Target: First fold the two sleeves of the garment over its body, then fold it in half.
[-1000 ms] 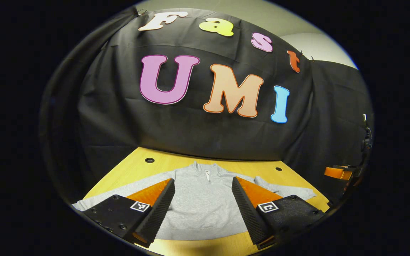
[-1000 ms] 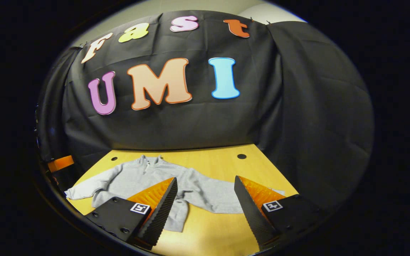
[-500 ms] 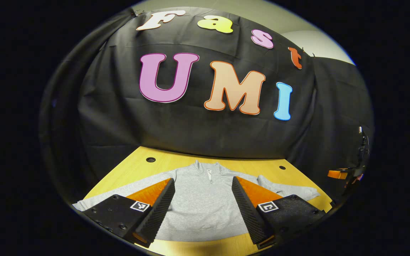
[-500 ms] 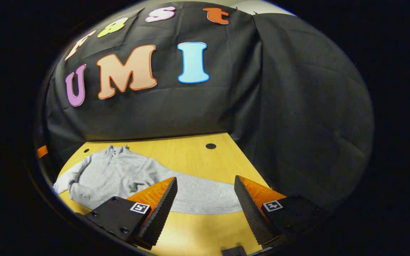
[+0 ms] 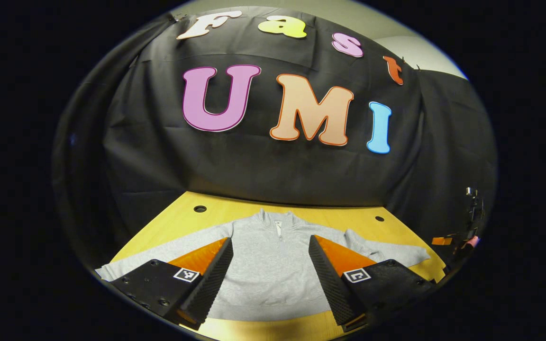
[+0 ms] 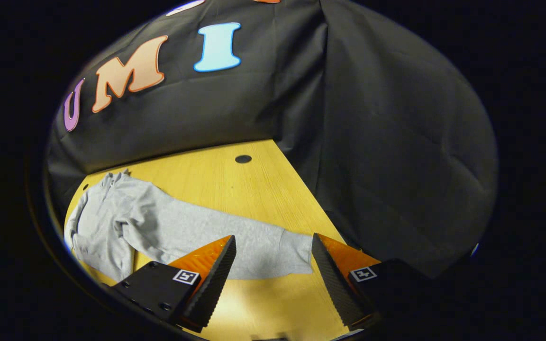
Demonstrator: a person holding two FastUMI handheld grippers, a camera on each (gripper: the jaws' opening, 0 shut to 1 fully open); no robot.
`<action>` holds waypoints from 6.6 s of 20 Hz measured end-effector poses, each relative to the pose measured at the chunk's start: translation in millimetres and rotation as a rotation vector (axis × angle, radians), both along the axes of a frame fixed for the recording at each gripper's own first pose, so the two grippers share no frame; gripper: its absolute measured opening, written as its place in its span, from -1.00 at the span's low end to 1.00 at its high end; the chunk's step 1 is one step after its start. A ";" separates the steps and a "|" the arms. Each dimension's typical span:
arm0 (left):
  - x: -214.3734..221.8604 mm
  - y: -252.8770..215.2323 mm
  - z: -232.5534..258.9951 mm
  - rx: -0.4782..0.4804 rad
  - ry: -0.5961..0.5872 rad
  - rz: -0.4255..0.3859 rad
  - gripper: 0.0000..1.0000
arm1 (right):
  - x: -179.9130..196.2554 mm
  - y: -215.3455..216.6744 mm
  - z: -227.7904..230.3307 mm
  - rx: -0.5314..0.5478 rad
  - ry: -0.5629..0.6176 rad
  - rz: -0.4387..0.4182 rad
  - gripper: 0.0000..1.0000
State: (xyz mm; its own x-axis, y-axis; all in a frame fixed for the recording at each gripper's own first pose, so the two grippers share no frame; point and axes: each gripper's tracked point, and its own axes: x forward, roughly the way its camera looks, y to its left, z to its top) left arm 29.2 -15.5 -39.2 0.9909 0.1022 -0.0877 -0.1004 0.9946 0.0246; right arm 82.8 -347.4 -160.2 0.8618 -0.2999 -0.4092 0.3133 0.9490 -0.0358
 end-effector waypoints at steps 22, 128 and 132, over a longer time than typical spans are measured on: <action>-3.6 -9.6 -20.6 0.019 0.056 0.015 0.87 | 28.2 -21.3 -94.7 0.093 0.255 -0.015 0.43; -158.6 345.7 -209.8 -0.070 0.426 0.612 -0.20 | -21.2 366.4 88.8 0.173 -0.280 0.415 0.95; -151.5 341.0 -209.7 -0.028 0.471 0.582 -0.70 | -29.7 363.5 93.5 0.188 -0.297 0.391 0.95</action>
